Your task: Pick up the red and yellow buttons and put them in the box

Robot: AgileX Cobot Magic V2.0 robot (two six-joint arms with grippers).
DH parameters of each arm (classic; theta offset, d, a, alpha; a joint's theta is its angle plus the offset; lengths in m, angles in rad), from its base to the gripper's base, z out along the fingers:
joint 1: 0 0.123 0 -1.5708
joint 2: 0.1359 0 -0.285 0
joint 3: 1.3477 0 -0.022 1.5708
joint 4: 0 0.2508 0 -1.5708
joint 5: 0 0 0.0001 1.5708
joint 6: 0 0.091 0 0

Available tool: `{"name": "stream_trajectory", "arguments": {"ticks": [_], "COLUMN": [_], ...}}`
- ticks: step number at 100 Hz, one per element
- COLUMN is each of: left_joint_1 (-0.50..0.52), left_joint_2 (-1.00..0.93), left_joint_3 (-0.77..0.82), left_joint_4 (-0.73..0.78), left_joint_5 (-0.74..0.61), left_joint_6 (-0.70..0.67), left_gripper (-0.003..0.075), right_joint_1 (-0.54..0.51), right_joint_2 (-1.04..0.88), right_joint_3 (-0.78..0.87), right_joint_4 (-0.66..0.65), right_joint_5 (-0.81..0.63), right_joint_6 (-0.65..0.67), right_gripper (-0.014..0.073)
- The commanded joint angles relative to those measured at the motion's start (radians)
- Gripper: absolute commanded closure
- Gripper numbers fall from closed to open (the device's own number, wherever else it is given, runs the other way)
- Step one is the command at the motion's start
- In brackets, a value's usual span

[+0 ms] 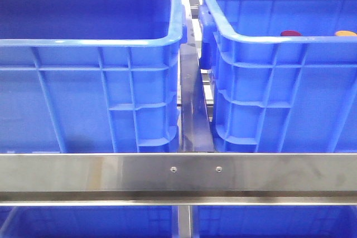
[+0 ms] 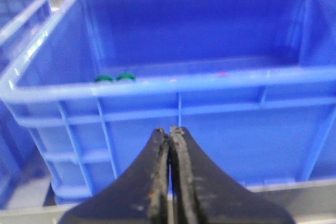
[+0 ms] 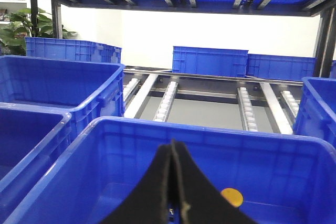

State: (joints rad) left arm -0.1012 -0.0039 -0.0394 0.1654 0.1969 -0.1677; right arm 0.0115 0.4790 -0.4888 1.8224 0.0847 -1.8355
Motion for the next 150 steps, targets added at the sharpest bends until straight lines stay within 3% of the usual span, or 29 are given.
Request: {"name": "stream_trajectory", "arguments": {"ticks": [1,36,150], "left_joint_1": [0.002,0.002,0.058], "left_joint_2": [-0.035,-0.035,-0.035], "left_joint_3": [-0.004,0.085,0.085], "left_joint_4": [-0.007,-0.007,-0.034], "left_joint_5": [-0.098,-0.208,-0.219], "left_joint_6": [-0.006,-0.006,-0.006], "left_gripper": [0.0739,0.0739,0.0739], "right_joint_1": [0.002,0.002,0.002], "right_joint_2": [0.002,0.002,0.002], "right_joint_3": [-0.027,-0.022,-0.022], "right_joint_4": [0.097,0.097,0.097], "right_joint_5": [0.031,0.031,0.031], "right_joint_6": [-0.001,-0.001,-0.001], "right_gripper": [0.0662,0.0662,0.0662]}}
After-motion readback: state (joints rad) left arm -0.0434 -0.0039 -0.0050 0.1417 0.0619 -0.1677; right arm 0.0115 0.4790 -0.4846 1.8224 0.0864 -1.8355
